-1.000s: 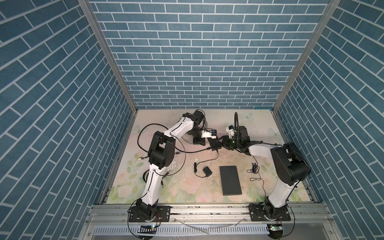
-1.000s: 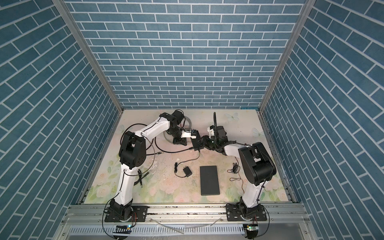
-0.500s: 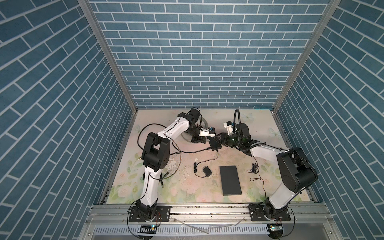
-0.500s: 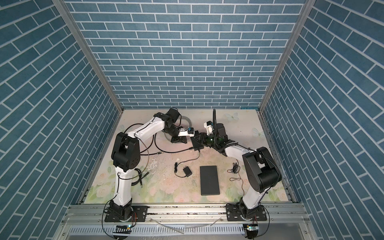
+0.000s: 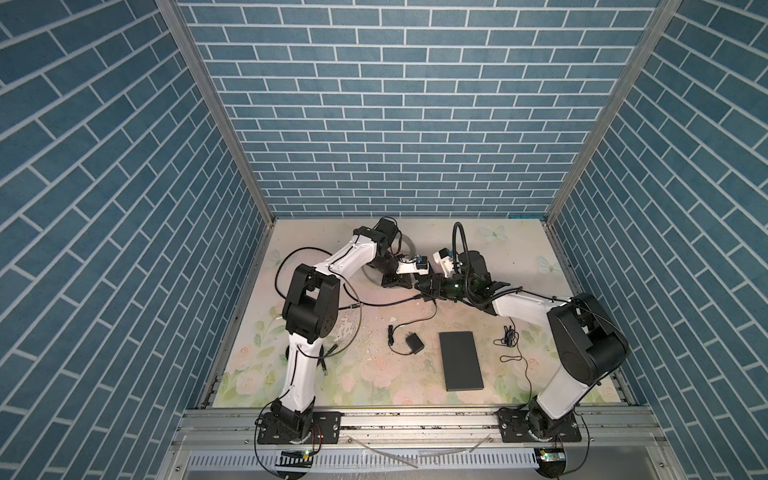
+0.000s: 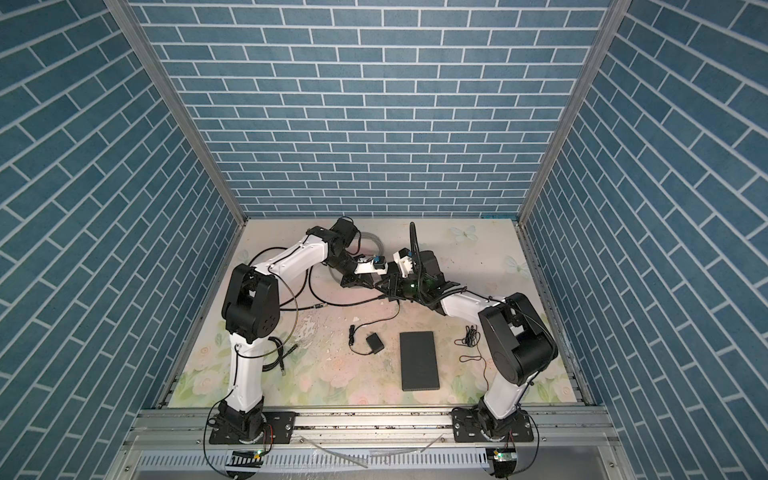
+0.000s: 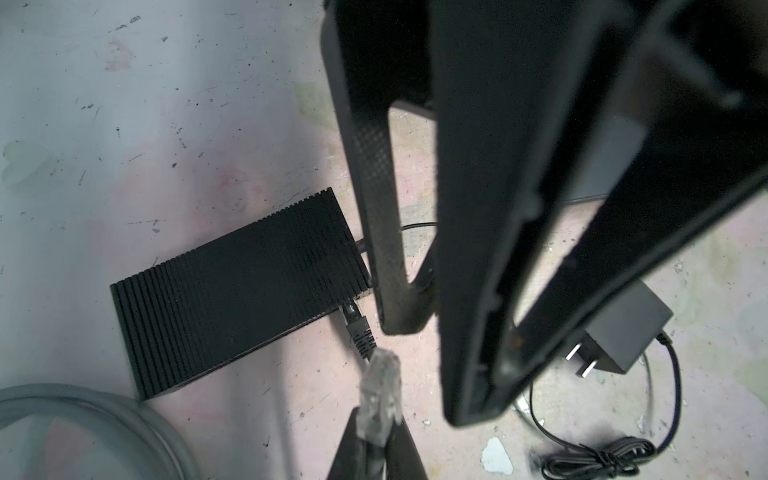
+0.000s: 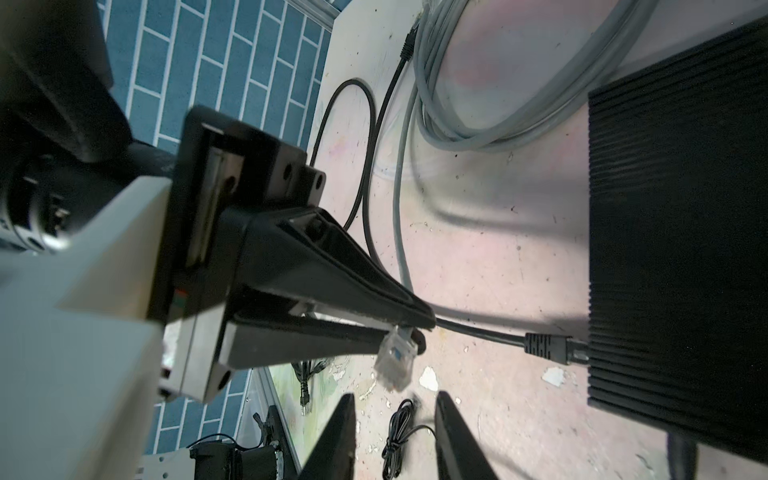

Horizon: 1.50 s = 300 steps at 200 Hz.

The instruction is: Insert the plug into the switch port

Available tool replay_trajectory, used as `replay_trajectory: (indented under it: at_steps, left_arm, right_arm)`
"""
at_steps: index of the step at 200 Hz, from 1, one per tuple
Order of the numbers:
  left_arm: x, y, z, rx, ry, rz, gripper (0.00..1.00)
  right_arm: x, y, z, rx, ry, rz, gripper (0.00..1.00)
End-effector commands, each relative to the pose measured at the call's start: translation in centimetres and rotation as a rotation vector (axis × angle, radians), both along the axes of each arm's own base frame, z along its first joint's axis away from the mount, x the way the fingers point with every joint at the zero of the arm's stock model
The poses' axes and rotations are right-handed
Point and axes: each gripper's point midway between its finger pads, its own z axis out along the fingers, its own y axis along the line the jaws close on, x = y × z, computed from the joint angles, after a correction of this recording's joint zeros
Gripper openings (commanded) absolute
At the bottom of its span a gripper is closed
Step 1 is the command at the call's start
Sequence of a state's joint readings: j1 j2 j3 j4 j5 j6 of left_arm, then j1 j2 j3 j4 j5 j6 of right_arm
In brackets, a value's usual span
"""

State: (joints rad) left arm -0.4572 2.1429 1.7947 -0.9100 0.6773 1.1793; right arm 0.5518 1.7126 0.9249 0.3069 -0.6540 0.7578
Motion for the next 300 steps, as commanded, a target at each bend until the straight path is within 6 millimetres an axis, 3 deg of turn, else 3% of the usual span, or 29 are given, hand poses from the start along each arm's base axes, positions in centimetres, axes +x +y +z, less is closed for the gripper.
replay_trajectory:
  at_steps: [1, 98, 140, 178, 211, 300]
  left_arm:
    - [-0.8, 0.0, 0.7, -0.023, 0.019, -0.009, 0.12]
    - [-0.7, -0.1, 0.7, -0.034, 0.010, -0.007, 0.12]
    - [-0.4, 0.0, 0.7, -0.028, -0.005, -0.001, 0.12]
    - [-0.1, 0.0, 0.9, -0.030, -0.033, 0.007, 0.12]
    - [0.0, 0.0, 1.1, -0.033, -0.039, 0.007, 0.12]
    - [0.0, 0.0, 1.1, -0.033, -0.049, 0.003, 0.12]
  right_arm:
    - [1.3, 1.0, 1.6, 0.051, -0.022, -0.012, 0.34]
    - [3.3, 1.9, 2.3, 0.244, 0.094, -0.147, 0.31]
    - [2.5, 1.8, 1.7, 0.217, 0.151, -0.153, 0.30]
    - [1.8, 0.7, 0.1, 0.129, 0.194, -0.199, 0.37]
    - [1.4, 0.8, 0.2, 0.118, 0.208, -0.198, 0.37]
    - [1.6, 1.4, 0.1, 0.120, 0.225, -0.204, 0.21]
